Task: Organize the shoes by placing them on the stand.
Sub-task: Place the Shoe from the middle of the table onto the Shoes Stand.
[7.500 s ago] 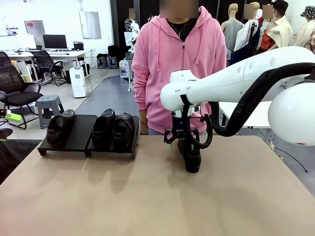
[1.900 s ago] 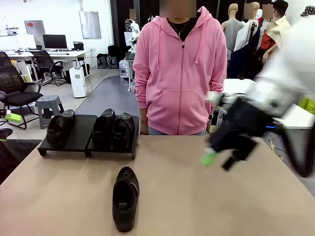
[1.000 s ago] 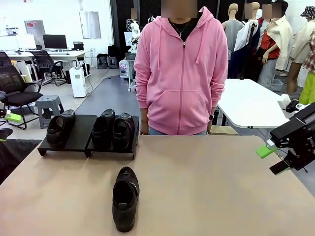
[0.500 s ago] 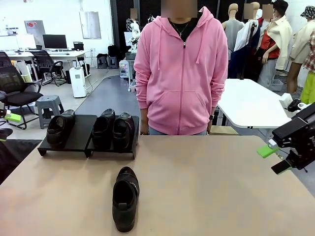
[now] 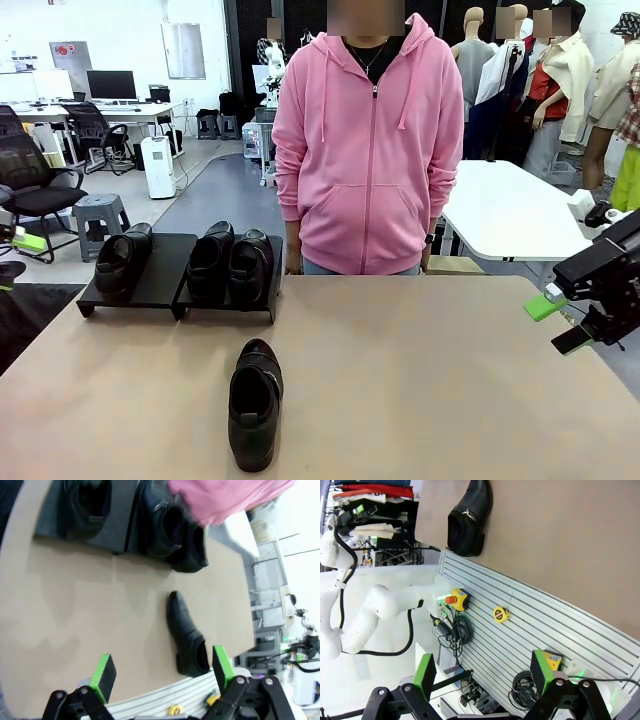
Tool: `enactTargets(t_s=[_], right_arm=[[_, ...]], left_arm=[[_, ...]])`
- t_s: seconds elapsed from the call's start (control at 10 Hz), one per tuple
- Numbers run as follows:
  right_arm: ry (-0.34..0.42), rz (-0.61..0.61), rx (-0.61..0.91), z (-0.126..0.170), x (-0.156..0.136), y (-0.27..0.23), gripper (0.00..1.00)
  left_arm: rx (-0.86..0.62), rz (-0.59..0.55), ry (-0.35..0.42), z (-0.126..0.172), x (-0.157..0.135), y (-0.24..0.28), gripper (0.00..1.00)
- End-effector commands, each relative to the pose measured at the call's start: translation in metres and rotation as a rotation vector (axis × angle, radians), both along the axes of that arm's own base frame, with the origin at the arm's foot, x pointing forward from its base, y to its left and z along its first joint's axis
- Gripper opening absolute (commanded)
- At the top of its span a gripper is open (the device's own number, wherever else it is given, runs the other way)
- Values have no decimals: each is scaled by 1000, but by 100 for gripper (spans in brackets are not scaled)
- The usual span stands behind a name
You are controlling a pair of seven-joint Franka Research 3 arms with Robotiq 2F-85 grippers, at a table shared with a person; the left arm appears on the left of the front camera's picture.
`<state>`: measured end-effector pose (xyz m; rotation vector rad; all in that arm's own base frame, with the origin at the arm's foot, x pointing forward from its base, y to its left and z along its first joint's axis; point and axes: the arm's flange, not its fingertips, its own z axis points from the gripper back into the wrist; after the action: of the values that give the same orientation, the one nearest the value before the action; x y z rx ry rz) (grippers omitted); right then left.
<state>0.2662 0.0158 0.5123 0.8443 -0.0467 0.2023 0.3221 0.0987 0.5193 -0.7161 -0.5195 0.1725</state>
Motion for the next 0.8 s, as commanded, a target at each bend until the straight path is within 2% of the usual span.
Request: enactTargets(t_s=[0.0, 0.1, 0.3, 0.4, 0.5, 0.6, 0.7], right_arm=[[-21, 19, 23, 1, 2, -1, 100], [-21, 19, 23, 1, 2, -1, 100], [-21, 19, 23, 1, 2, -1, 100], [-21, 19, 23, 1, 2, -1, 100], [-21, 19, 23, 1, 2, -1, 100], [-21, 19, 23, 1, 2, -1, 100], [-21, 19, 23, 1, 2, -1, 100]], left_arm=[[272, -91, 199, 44, 15, -104, 100], [404, -141, 284, 44, 26, -170, 100], [611, 34, 441, 19, 48, -256, 100], [675, 4, 483, 6, 50, -279, 100], [653, 24, 477, 3, 50, -291, 100], [612, 12, 373, 1, 24, -288, 100], [612, 12, 373, 1, 24, -288, 100]])
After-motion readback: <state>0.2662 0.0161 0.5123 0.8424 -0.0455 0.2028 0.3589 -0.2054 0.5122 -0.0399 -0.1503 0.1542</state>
